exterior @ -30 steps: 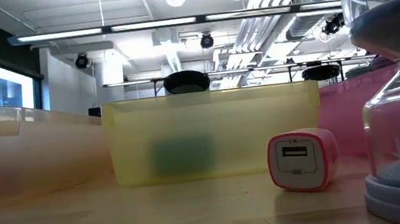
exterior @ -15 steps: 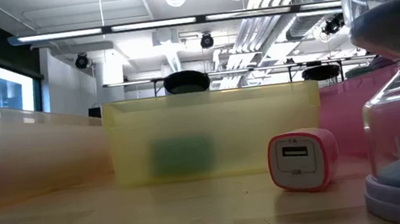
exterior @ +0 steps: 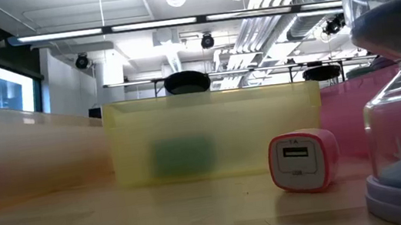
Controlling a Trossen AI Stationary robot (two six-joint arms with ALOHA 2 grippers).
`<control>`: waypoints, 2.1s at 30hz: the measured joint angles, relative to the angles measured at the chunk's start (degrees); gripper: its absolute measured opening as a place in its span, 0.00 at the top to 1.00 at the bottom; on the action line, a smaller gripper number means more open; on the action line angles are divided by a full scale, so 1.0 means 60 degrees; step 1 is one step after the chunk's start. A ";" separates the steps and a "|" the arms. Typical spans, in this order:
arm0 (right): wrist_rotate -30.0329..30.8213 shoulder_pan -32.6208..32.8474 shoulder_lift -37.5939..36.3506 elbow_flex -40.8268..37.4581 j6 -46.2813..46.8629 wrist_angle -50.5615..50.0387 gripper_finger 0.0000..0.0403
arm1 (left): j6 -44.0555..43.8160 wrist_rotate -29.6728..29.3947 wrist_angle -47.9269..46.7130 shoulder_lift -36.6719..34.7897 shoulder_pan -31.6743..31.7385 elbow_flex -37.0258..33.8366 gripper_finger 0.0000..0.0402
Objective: Pick & Place Office items
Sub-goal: Put the green charger adaptor into the orange bin, then put the white hourglass timer into the red bin
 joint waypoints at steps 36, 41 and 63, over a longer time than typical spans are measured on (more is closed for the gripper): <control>0.0002 0.1557 0.0000 0.0000 0.2669 -0.0121 0.03 | 0.7706 -0.1607 0.0631 -0.5384 0.1116 0.0007 0.57; -0.0073 0.2224 0.0000 0.0000 0.4019 -0.0324 0.03 | 0.9256 -0.1675 0.0876 -0.5415 0.1650 0.0007 0.48; 0.1107 0.3918 0.0245 0.0000 0.9243 0.0843 0.03 | 1.2781 0.1656 0.0780 -0.5627 0.2672 0.0007 0.25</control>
